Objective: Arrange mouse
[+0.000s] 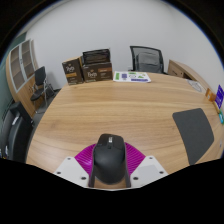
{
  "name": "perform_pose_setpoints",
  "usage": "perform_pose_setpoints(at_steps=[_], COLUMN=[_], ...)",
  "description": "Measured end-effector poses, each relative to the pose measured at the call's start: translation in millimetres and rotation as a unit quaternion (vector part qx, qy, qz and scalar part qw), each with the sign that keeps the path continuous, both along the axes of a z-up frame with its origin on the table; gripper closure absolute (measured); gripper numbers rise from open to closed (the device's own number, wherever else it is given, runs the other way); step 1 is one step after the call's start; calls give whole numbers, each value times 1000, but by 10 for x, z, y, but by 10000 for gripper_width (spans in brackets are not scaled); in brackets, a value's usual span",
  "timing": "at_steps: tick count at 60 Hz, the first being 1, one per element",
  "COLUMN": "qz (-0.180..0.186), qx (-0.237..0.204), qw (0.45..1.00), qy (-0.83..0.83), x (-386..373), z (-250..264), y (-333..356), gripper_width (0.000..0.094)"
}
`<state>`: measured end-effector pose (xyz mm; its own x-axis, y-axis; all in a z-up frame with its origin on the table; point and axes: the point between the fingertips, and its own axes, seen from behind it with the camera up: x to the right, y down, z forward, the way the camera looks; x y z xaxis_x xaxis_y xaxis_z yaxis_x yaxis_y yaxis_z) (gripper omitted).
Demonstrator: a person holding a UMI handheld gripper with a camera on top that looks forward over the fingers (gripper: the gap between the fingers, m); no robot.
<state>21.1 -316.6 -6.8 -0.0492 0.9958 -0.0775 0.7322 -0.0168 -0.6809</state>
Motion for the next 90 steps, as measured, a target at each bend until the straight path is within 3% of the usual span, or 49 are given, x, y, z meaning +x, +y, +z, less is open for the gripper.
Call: perform_pose_setpoints(at_steps=[17,27,36,46,57,79,82,86,89,90], qz=[-8,-43,-87,-130,-149,-137,-132,-132,-139,-139], qx=[-8,1,23,37,37,14,11,5,14,20], qw=[1000,997,993,988,987,990,991,991,990,990], qy=[20,61,80,73,45,8,11,8,14,15], x=[25,-167,-318,-388,-383,-318,-328,-309,-313,-304], z=[654,1294,1545,1331,742,-35,-49,-62,-33,-28], y=[316,1023,1910,2795,3349,3544,3517,3512,3560,3576], gripper_width=[525,523,524,525,525,504,470,353,63,66])
